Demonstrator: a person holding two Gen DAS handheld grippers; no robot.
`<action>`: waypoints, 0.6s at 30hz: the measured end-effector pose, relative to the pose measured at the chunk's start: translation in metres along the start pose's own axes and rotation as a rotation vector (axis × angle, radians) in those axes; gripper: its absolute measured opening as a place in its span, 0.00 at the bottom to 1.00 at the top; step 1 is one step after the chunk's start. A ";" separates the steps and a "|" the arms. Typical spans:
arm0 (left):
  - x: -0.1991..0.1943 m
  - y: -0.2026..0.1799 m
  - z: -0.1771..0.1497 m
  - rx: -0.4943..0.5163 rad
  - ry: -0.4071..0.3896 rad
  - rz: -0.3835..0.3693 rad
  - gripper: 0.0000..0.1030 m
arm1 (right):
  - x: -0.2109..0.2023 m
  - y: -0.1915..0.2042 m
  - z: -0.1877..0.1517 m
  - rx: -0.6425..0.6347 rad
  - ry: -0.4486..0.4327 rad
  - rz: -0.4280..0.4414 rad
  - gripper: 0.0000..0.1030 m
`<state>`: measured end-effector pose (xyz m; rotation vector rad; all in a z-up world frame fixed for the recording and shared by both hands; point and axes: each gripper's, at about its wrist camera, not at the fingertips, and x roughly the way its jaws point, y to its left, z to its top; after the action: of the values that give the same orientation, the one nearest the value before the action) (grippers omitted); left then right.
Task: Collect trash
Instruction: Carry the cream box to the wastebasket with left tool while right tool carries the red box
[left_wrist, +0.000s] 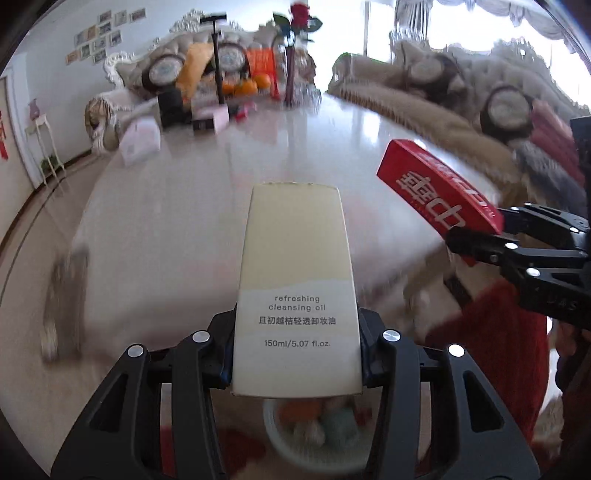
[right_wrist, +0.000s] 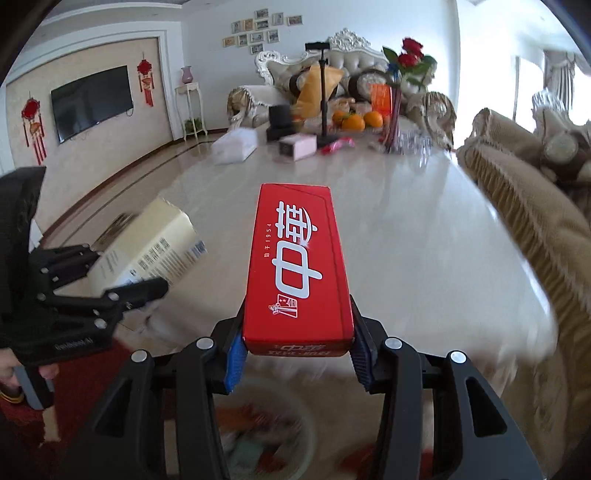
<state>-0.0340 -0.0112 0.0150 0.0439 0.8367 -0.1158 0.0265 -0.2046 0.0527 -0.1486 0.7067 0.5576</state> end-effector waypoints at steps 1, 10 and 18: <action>0.001 -0.002 -0.020 -0.009 0.041 -0.020 0.46 | -0.004 0.008 -0.018 0.013 0.019 0.005 0.44; 0.043 -0.011 -0.099 -0.019 0.228 -0.039 0.46 | 0.036 0.043 -0.114 0.041 0.300 -0.006 0.44; 0.082 -0.012 -0.117 -0.038 0.329 -0.088 0.46 | 0.091 0.037 -0.148 0.063 0.465 -0.033 0.44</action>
<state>-0.0669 -0.0198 -0.1243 -0.0105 1.1694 -0.1789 -0.0219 -0.1800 -0.1163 -0.2342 1.1703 0.4720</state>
